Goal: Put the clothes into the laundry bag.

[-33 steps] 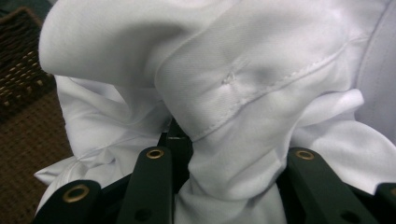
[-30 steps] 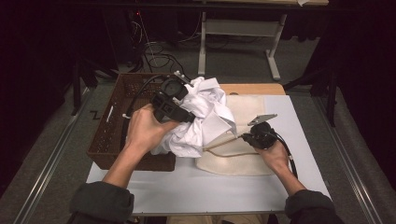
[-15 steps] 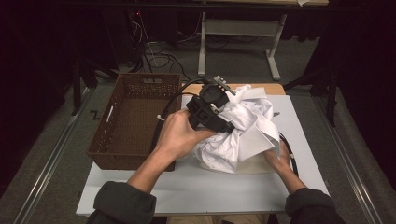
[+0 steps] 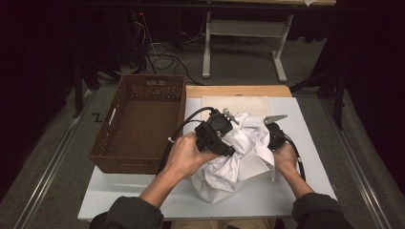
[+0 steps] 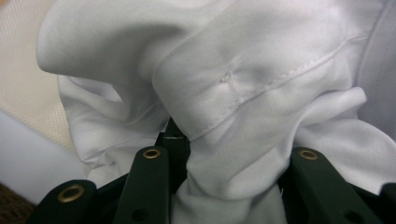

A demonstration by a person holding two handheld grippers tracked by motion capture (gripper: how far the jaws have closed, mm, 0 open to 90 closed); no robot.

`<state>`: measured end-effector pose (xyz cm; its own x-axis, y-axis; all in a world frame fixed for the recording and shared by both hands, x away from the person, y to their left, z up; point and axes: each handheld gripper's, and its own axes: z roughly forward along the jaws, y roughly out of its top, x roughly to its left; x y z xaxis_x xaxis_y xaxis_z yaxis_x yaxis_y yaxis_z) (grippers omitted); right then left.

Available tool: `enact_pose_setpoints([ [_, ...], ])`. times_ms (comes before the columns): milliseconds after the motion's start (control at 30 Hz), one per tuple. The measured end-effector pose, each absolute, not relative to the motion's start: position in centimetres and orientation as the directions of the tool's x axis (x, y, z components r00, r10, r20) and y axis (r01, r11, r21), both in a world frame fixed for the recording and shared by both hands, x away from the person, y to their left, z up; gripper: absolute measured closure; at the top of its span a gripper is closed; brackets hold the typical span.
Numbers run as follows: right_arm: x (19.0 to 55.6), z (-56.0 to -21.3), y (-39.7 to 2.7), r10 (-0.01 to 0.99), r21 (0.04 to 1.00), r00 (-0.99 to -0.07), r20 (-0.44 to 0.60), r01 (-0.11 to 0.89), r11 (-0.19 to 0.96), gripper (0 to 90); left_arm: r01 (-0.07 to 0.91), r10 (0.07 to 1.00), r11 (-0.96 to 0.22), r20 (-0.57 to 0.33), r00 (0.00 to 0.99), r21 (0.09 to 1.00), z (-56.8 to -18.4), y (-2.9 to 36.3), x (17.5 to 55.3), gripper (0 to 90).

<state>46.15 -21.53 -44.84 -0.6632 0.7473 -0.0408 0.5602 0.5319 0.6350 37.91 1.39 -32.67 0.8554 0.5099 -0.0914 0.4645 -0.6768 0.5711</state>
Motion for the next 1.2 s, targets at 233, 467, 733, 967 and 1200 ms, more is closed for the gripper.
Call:
enact_pose_setpoints([
  [233,46.3,-45.0,-21.4,0.741,0.629,-0.67,-0.044,0.558,0.541,88.5,0.465,0.529,-0.709,-0.036,0.848,0.531,-36.3,1.1,37.7,61.0],
  [467,46.2,-44.8,-21.2,0.737,0.631,-0.674,-0.051,0.55,0.547,88.5,0.469,0.535,-0.729,-0.014,0.845,0.499,-40.0,0.2,38.0,60.3],
  [733,46.1,-44.6,-20.9,0.732,0.641,-0.678,-0.057,0.538,0.548,88.6,0.442,0.519,-0.768,0.046,0.854,0.464,-42.2,-1.2,38.3,60.4],
  [967,46.0,-44.1,-20.5,0.721,0.64,-0.689,-0.065,0.525,0.56,88.8,0.438,0.507,-0.785,0.048,0.861,0.438,-44.2,-2.4,38.9,60.3],
  [1200,45.8,-43.5,-19.9,0.71,0.644,-0.7,-0.084,0.505,0.574,88.9,0.46,0.52,-0.778,0.027,0.854,0.427,-44.9,-2.5,39.6,60.4],
])
